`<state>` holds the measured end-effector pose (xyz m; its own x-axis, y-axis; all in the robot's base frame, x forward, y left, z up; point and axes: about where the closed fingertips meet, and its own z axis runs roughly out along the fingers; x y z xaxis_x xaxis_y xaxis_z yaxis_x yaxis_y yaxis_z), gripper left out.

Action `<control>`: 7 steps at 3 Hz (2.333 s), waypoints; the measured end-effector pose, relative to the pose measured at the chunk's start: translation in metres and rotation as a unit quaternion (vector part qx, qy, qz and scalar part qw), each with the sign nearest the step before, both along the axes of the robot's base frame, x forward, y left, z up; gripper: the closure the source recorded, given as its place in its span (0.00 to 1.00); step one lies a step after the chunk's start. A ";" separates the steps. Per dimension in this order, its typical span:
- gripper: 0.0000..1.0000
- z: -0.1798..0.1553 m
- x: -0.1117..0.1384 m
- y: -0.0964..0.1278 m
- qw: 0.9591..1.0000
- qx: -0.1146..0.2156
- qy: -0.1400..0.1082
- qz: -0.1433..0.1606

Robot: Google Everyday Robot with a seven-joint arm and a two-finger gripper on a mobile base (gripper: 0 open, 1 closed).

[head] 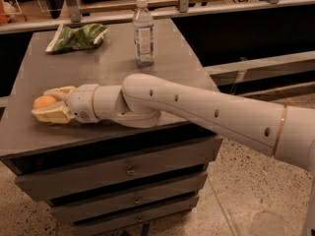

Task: Move orange near blue plastic bottle

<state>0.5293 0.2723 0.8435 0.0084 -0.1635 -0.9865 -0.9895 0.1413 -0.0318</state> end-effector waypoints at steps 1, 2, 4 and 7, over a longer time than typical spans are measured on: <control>1.00 0.000 0.000 0.000 1.000 0.000 0.000 0.000; 1.00 0.000 0.000 0.000 1.000 0.000 0.000 0.000; 1.00 0.093 -0.019 -0.005 0.990 -0.012 -0.139 0.007; 1.00 0.055 -0.049 -0.061 0.987 -0.009 -0.107 -0.116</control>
Offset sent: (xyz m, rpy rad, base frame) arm 0.0001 0.0055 0.0293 -0.0021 -0.1087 0.0415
